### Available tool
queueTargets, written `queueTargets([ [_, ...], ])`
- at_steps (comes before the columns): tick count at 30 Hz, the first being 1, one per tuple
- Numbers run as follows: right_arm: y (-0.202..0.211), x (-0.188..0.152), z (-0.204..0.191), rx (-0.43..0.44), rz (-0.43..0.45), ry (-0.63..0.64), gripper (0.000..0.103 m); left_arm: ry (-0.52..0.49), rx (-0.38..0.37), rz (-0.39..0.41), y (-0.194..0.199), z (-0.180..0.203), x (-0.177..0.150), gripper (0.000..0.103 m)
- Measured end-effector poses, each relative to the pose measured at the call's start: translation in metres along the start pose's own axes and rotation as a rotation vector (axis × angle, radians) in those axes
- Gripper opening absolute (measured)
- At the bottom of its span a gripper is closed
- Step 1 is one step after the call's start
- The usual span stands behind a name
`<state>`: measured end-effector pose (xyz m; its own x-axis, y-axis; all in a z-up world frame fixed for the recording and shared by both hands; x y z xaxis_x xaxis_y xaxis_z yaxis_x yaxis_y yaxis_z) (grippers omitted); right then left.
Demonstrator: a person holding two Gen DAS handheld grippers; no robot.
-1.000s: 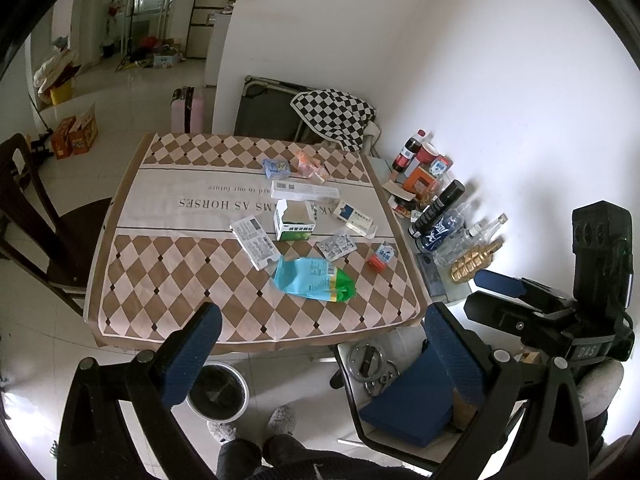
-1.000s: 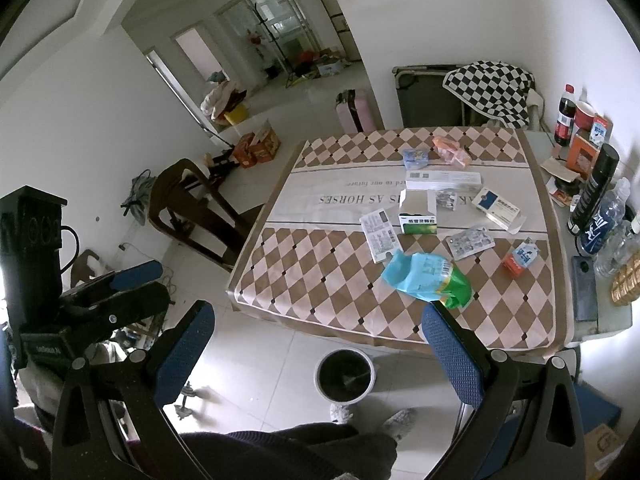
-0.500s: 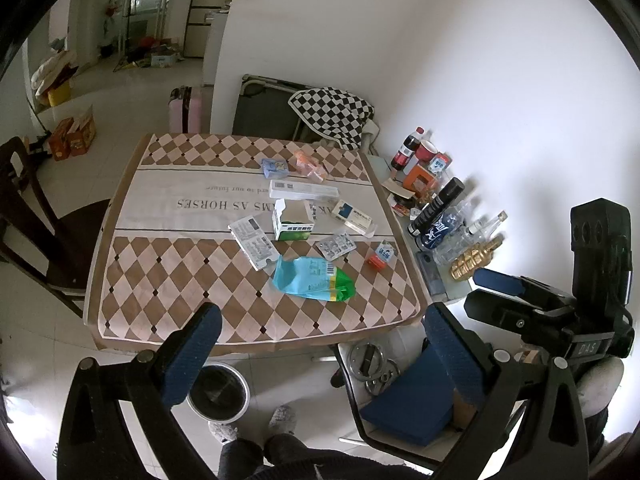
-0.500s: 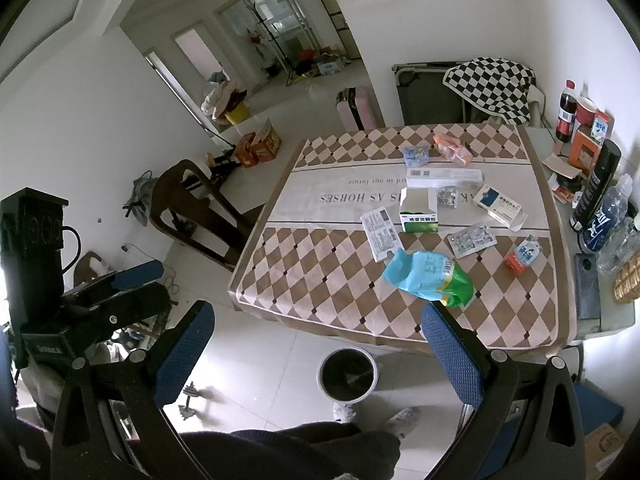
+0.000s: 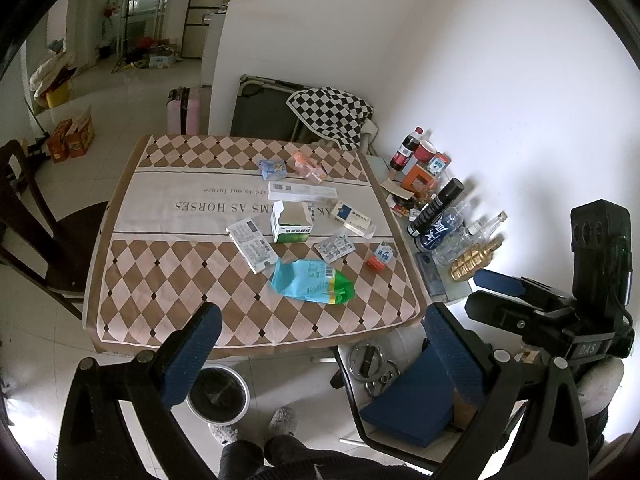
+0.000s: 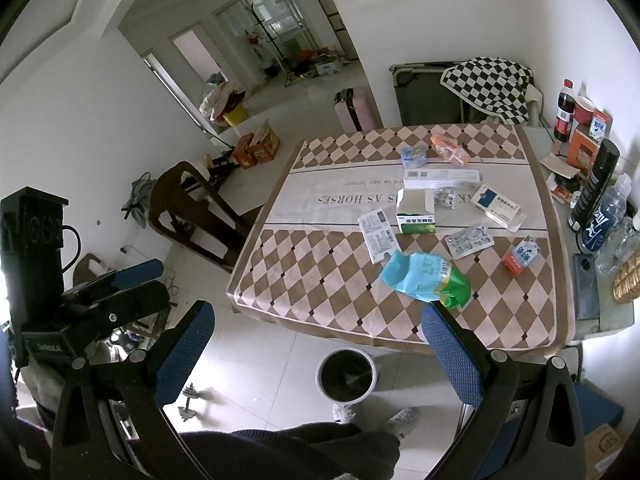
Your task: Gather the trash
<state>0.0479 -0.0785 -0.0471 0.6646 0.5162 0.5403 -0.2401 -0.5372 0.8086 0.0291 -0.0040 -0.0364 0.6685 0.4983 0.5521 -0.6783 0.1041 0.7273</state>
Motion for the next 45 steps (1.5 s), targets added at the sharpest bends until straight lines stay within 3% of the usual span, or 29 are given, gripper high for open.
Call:
queueTargets([
  [29,-0.002,0.009,0.016,0.0,0.001,-0.014,0.103,0.0,0.008,-0.003,-0.001,0.0,-0.001,0.103],
  [31,-0.008,0.012,0.01,-0.014,0.009,-0.041,0.103,-0.006,0.052,-0.002,-0.009,-0.003,0.004,0.103],
  [35,-0.029,0.017,0.027,-0.105,0.036,-0.17,0.103,-0.016,0.217,-0.01,-0.042,-0.022,0.012,0.103],
  [40,-0.066,0.014,0.081,-0.315,0.048,-0.349,0.103,0.056,0.327,-0.079,-0.11,-0.07,0.017,0.103],
  [45,-0.137,0.024,0.146,-0.356,-0.031,-0.499,0.103,0.176,0.476,-0.169,-0.186,-0.125,0.022,0.103],
])
Point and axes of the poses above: each gripper's, at about its wrist camera, not at the fingertips, and y roughly against the way its jaws point, z to its right, x to its top, the point moved 4 cm from there along -y, roughly the way its jaws point, and after that the axes turned 5 degrees about -x, right-handed, at the moved point
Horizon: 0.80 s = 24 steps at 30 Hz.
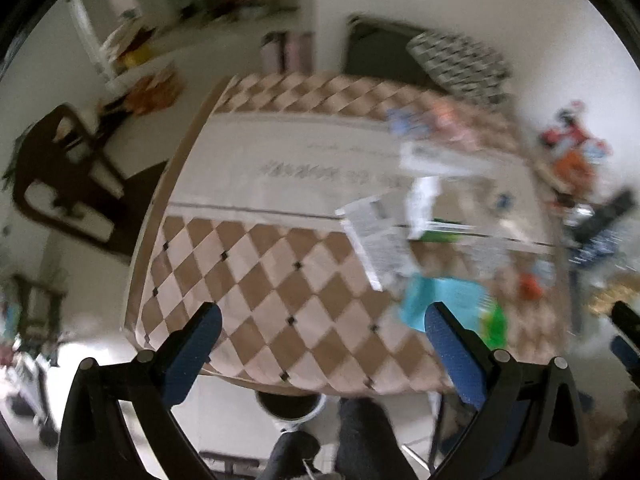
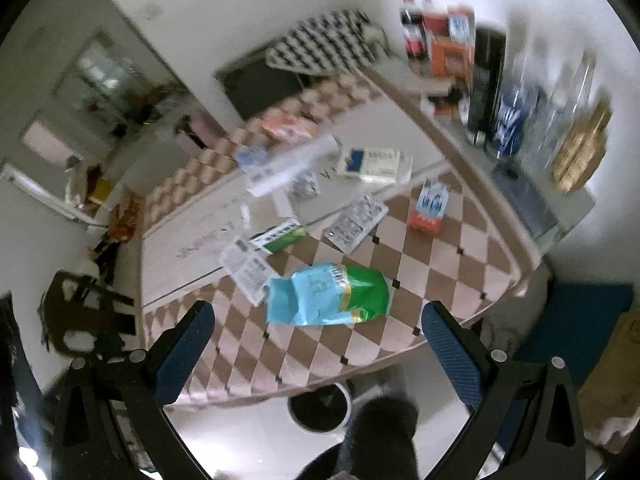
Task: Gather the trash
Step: 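Grasp the white medicine box with the left tool while the right tool grasps the white paper box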
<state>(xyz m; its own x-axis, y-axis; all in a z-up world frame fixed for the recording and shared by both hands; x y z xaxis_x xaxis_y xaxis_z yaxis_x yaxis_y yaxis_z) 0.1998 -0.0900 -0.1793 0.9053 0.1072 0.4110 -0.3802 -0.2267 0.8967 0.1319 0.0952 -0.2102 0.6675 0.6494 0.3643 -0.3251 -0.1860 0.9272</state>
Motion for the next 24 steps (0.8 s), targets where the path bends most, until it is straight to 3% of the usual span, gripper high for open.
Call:
queueTargets([
  [5,-0.113,0.052,-0.021,-0.019,-0.112,0.032,0.103,0.068,0.173,-0.137,-0.095,-0.018,0.013,0.103],
  [10,-0.219,0.093,-0.084,-0.053,-0.216,0.19,0.103,0.147,0.228,-0.267,-0.167,-0.035,0.015,0.103],
  [17,-0.315,0.097,-0.151,-0.092,-0.373,0.381,0.103,0.261,0.236,-0.382,-0.21,-0.045,0.008,0.103],
  [20,-0.345,0.086,-0.158,-0.135,-0.454,0.409,0.103,0.273,0.232,-0.395,-0.212,-0.042,0.011,0.103],
  [22,-0.355,0.082,-0.153,-0.13,-0.48,0.4,0.091,0.272,0.212,-0.392,-0.211,-0.033,0.019,0.103],
  [24,-0.354,0.084,-0.147,-0.091,-0.491,0.377,0.09,0.269,0.171,-0.388,-0.214,-0.02,0.028,0.103],
])
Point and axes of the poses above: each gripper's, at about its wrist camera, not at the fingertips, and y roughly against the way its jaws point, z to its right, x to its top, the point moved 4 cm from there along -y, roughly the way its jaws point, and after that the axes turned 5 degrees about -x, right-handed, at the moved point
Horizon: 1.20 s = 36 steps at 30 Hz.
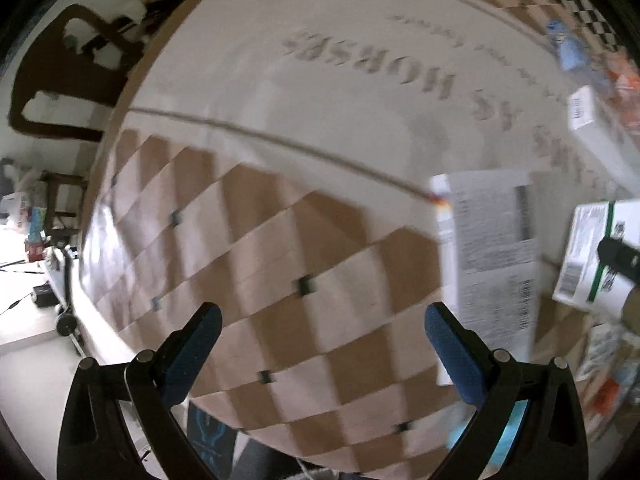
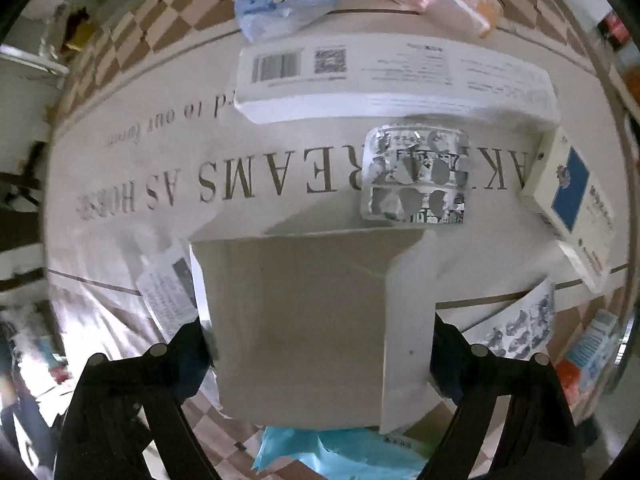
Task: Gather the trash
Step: 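Grasp the white medicine box with the left tool while the right tool grasps the white paper box, then carry both boxes over the white trash bin and open both tools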
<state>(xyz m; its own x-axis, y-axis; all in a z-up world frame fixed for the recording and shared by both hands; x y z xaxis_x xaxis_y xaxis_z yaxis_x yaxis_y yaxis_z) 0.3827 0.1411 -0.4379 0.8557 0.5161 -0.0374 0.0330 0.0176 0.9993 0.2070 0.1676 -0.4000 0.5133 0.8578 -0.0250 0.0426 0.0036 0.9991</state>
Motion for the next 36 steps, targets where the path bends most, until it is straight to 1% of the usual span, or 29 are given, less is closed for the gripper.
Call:
queueTargets([
  [1,0.002,-0.001,0.005,-0.004,-0.002,-0.006,0.09,-0.006,-0.022,-0.003,0.002,0.009,0.002,0.103],
  [2,0.006,-0.001,0.013,-0.007,0.012,-0.018,0.09,-0.015,-0.059,-0.011,0.003,0.022,0.005,0.103],
  [5,0.014,0.001,0.033,-0.032,0.04,-0.045,0.09,-0.038,-0.128,-0.035,-0.003,0.055,0.013,0.103],
  [7,0.019,0.005,0.051,-0.07,0.063,-0.075,0.09,-0.05,-0.151,-0.051,-0.008,0.072,0.017,0.103],
  [9,0.018,0.009,0.065,-0.105,0.072,-0.098,0.09,-0.063,-0.153,-0.076,-0.017,0.091,0.022,0.103],
  [12,0.008,0.009,0.075,-0.102,0.052,-0.134,0.09,-0.073,-0.132,-0.109,-0.034,0.108,0.031,0.103],
  [13,0.007,0.009,0.078,-0.104,0.047,-0.137,0.09,-0.073,-0.124,-0.11,-0.038,0.11,0.034,0.097],
  [14,0.002,0.008,0.077,-0.105,0.042,-0.14,0.09,-0.071,-0.108,-0.109,-0.043,0.111,0.037,0.094],
  [15,0.0,0.008,0.081,-0.104,0.037,-0.14,0.09,-0.07,-0.098,-0.113,-0.048,0.111,0.042,0.085],
  [16,-0.003,0.008,0.081,-0.105,0.031,-0.14,0.09,-0.068,-0.083,-0.111,-0.052,0.109,0.044,0.081],
  [17,-0.005,0.01,0.085,-0.104,0.026,-0.143,0.09,-0.06,-0.093,-0.105,-0.054,0.107,0.046,0.08],
  [18,-0.007,0.009,0.083,-0.101,0.034,-0.146,0.09,-0.053,-0.1,-0.095,-0.055,0.103,0.048,0.077],
  [19,-0.009,0.007,0.079,-0.102,0.034,-0.143,0.09,-0.05,-0.106,-0.087,-0.058,0.089,0.049,0.074],
  [20,-0.011,0.006,0.078,-0.101,0.031,-0.142,0.09,-0.052,-0.11,-0.076,-0.059,0.087,0.051,0.073],
  [22,-0.016,0.009,0.077,-0.096,0.027,-0.139,0.09,-0.061,-0.115,-0.07,-0.06,0.076,0.048,0.073],
  [23,-0.005,0.017,0.081,-0.097,0.019,-0.137,0.09,-0.064,-0.116,-0.068,-0.063,0.077,0.051,0.073],
  [24,-0.009,0.017,0.079,-0.098,0.011,-0.133,0.09,-0.065,-0.117,-0.066,-0.067,0.079,0.054,0.075],
  [26,-0.011,0.025,0.078,-0.099,-0.009,-0.131,0.091,-0.068,-0.127,-0.067,-0.074,0.082,0.061,0.076],
  [27,-0.015,0.025,0.076,-0.101,-0.015,-0.129,0.091,-0.074,-0.13,-0.067,-0.067,0.078,0.059,0.074],
  [28,-0.021,0.026,0.072,-0.105,-0.012,-0.127,0.09,-0.078,-0.133,-0.062,-0.061,0.087,0.049,0.073],
  [29,-0.023,0.026,0.07,-0.108,-0.013,-0.123,0.09,-0.085,-0.127,-0.054,-0.062,0.088,0.05,0.073],
  [31,-0.025,0.026,0.064,-0.111,-0.008,-0.123,0.088,-0.102,-0.118,-0.031,-0.059,0.074,0.049,0.073],
  [32,-0.026,0.027,0.062,-0.109,-0.004,-0.124,0.088,-0.111,-0.118,-0.019,-0.049,0.067,0.045,0.073],
  [34,-0.021,0.027,0.059,-0.098,0.009,-0.127,0.086,-0.135,-0.108,0.012,-0.039,0.063,0.046,0.073],
  [35,-0.017,0.022,0.062,-0.096,0.013,-0.128,0.086,-0.154,-0.097,0.039,-0.031,0.06,0.048,0.073],
  [36,-0.014,0.022,0.06,-0.095,0.024,-0.13,0.086,-0.166,-0.09,0.056,-0.022,0.064,0.048,0.073],
])
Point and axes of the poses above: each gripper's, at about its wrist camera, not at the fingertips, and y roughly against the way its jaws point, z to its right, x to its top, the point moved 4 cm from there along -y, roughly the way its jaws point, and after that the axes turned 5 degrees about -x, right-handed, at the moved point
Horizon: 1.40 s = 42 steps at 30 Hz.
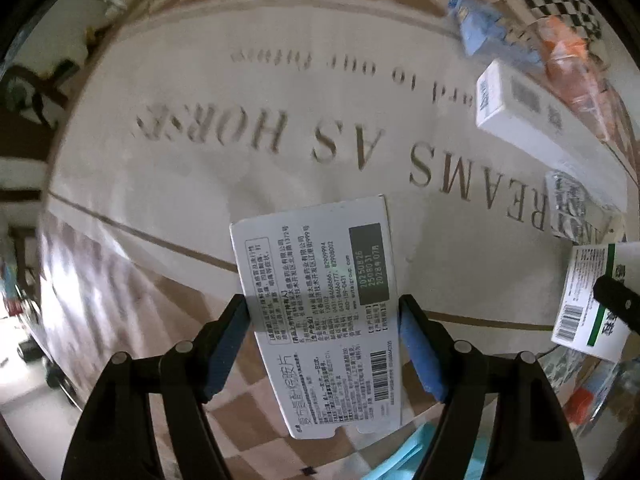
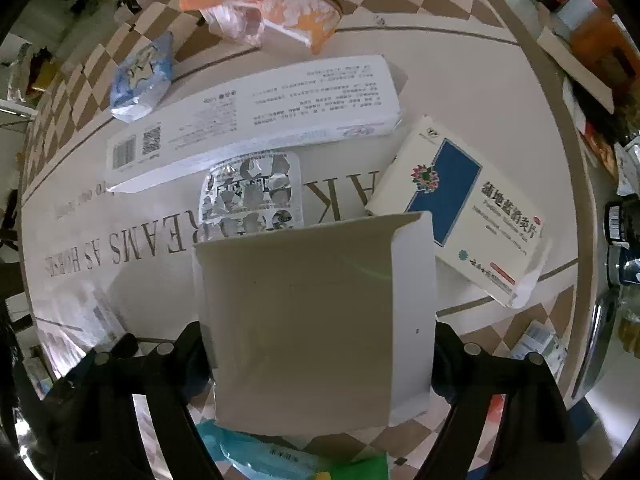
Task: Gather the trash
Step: 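Carry both boxes over the white trash bin and open both tools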
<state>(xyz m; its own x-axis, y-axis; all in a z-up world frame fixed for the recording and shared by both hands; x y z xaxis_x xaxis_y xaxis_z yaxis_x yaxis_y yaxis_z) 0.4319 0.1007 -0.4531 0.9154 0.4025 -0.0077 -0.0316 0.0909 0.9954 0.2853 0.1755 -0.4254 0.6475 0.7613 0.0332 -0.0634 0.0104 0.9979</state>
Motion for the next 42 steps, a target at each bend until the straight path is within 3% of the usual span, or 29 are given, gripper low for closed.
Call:
queueTargets([
  [5,0.024,-0.005,-0.009,0.007,0.104,0.0,0.086,-0.061,0.023,0.128,0.048,-0.014,0.001,0.073],
  [11,0.067,-0.025,-0.02,0.01,0.213,0.004,0.086,-0.116,-0.014,0.243,0.101,-0.037,-0.019,0.072],
  [14,0.098,-0.057,-0.016,0.051,0.257,-0.025,0.086,-0.154,-0.045,0.298,0.126,-0.036,-0.039,0.072],
  [17,0.138,-0.095,0.016,0.087,0.303,-0.052,0.085,-0.208,-0.078,0.35,0.147,-0.047,-0.064,0.072],
  [20,0.163,-0.148,0.018,0.107,0.338,-0.083,0.084,-0.273,-0.1,0.396,0.17,-0.072,-0.104,0.072],
  [25,0.173,-0.253,0.008,0.129,0.368,-0.152,0.084,-0.343,-0.146,0.374,0.174,-0.109,-0.163,0.072],
  [29,0.146,-0.35,-0.005,0.178,0.275,-0.215,0.084,-0.348,-0.191,0.249,0.14,-0.142,-0.219,0.072],
  [33,0.09,-0.422,-0.015,0.22,0.136,-0.248,0.084,-0.32,-0.206,0.101,0.074,-0.171,-0.269,0.072],
  [38,-0.014,-0.477,-0.019,0.23,-0.021,-0.295,0.084,-0.242,-0.189,-0.052,-0.032,-0.196,-0.303,0.072],
  [42,-0.105,-0.492,-0.028,0.248,-0.1,-0.307,0.084,-0.227,-0.162,-0.115,-0.13,-0.201,-0.31,0.073],
])
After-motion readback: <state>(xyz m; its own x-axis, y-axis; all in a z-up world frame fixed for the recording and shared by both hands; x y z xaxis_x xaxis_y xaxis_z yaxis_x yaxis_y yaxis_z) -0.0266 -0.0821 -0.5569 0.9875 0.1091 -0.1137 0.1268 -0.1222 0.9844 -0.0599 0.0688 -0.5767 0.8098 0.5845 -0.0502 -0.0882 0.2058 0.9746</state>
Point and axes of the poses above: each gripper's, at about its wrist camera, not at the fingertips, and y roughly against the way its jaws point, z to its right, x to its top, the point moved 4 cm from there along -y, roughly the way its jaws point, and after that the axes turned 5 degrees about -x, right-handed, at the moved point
